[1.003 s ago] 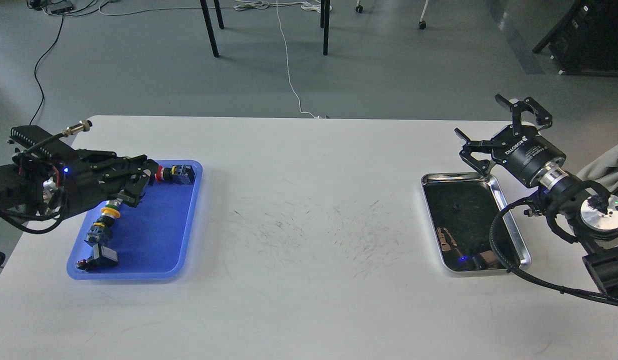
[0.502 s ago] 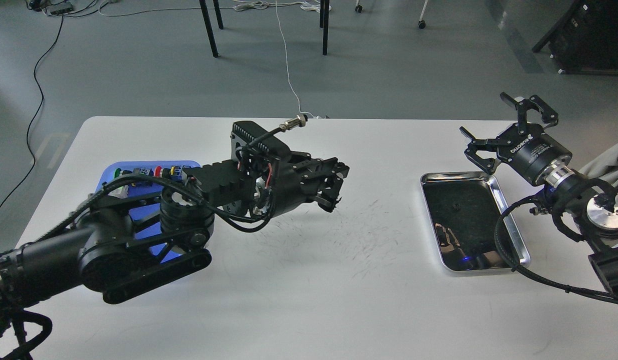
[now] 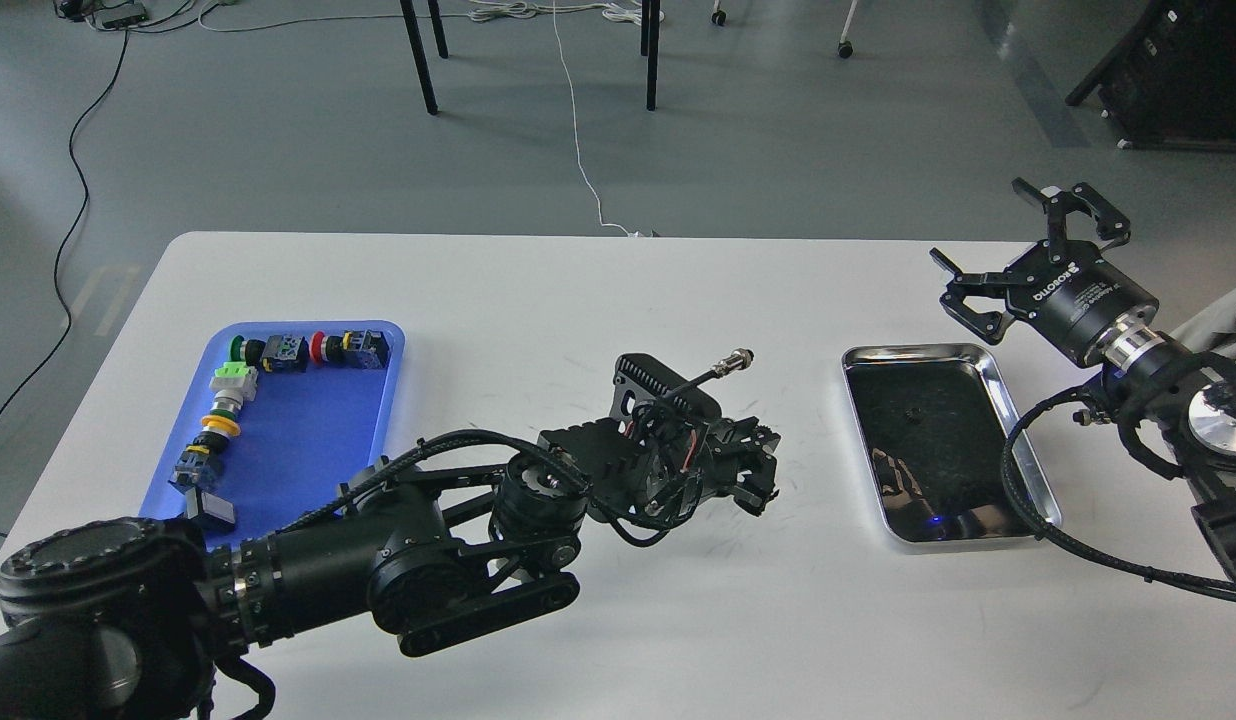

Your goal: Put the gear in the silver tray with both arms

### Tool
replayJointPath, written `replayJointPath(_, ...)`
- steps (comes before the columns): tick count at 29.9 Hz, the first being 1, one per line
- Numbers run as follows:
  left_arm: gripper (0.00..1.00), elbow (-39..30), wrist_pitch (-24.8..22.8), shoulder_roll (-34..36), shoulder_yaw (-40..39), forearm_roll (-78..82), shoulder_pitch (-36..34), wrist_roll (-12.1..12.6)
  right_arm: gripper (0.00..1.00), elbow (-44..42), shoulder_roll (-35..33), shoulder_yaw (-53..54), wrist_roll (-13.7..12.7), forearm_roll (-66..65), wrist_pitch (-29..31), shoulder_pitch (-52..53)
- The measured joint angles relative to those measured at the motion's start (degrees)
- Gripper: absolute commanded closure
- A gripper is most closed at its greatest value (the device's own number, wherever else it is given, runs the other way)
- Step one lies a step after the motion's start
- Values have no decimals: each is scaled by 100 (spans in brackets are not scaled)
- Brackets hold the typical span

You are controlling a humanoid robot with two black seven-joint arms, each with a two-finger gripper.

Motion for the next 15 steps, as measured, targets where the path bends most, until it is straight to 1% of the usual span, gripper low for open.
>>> replayJointPath(5, 91, 135, 169, -1, 240, -46, 30, -12, 3, 0, -11, -13, -2, 0, 0, 9)
replayJointPath(9, 91, 144, 218, -1, 295, -64, 54, -29, 3, 0, -24, -78, -3, 0, 0, 8)
replayJointPath(15, 87, 150, 275, -1, 374, -74, 68, -56, 3, 0, -64, -116, -3, 0, 0, -9)
